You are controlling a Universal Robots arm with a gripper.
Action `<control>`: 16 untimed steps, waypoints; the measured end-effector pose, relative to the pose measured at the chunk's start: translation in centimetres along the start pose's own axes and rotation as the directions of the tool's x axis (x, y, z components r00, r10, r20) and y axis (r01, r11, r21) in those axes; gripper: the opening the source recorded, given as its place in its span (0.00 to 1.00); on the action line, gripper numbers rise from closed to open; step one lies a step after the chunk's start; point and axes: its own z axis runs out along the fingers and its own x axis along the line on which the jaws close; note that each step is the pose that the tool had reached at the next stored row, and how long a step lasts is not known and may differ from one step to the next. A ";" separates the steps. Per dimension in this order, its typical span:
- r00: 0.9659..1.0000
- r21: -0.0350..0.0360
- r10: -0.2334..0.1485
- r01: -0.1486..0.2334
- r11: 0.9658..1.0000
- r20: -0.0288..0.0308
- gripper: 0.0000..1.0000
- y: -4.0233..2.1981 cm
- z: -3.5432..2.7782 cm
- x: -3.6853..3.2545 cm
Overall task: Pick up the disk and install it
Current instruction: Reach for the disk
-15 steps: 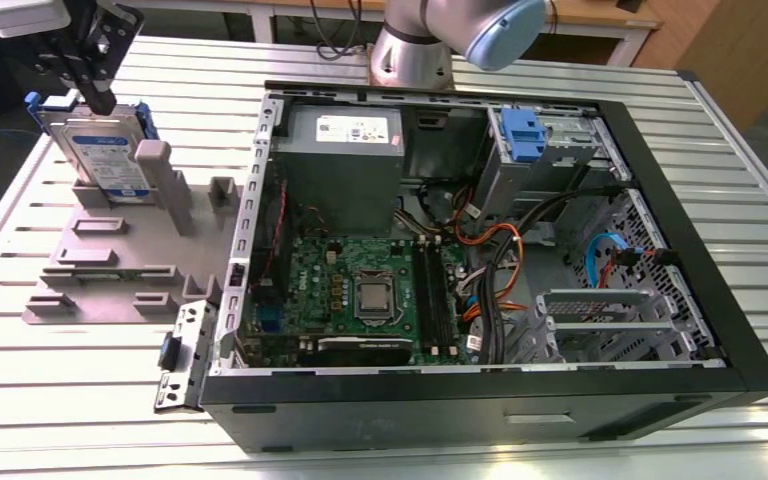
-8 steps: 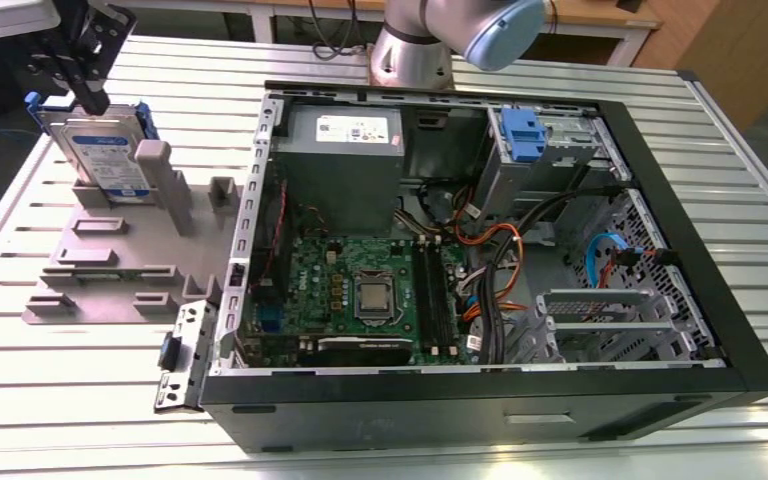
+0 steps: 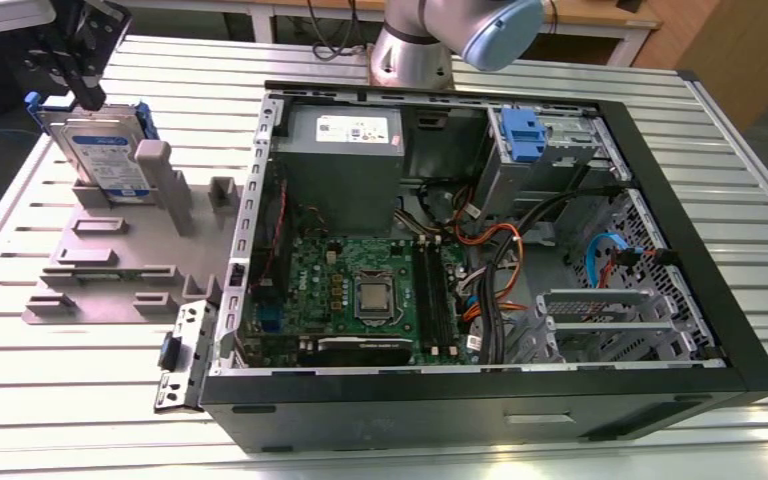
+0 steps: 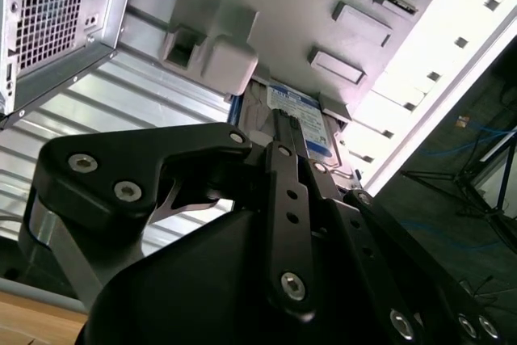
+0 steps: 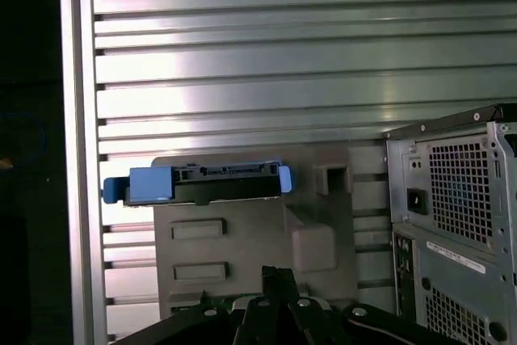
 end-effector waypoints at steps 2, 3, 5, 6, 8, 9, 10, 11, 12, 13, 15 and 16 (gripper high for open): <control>1.000 0.000 0.000 0.000 1.000 0.000 0.11 0.28 0.08 0.26; 1.000 0.000 0.000 0.000 1.000 0.000 0.11 0.41 0.12 0.40; 1.000 0.000 0.000 0.000 1.000 0.000 0.11 0.66 0.17 0.68; 1.000 0.000 0.000 0.000 1.000 0.000 0.11 0.77 0.19 0.84; 1.000 0.000 0.000 0.000 1.000 0.000 0.11 0.89 0.27 1.25; 1.000 0.000 0.000 0.000 1.000 0.000 0.11 0.93 0.30 1.48; 1.000 0.000 0.000 0.000 1.000 0.000 0.11 0.95 0.32 1.74; 1.000 0.000 0.000 0.000 1.000 0.000 0.11 0.98 0.34 1.96; 1.000 0.000 -0.001 0.001 1.000 0.000 0.11 0.99 0.36 2.16; 1.000 0.000 -0.001 0.001 1.000 0.000 0.11 1.01 0.38 2.34; 1.000 0.000 -0.001 0.001 1.000 0.000 0.11 1.11 0.43 2.69; 1.000 0.000 -0.001 0.001 1.000 0.000 0.11 1.18 0.47 2.83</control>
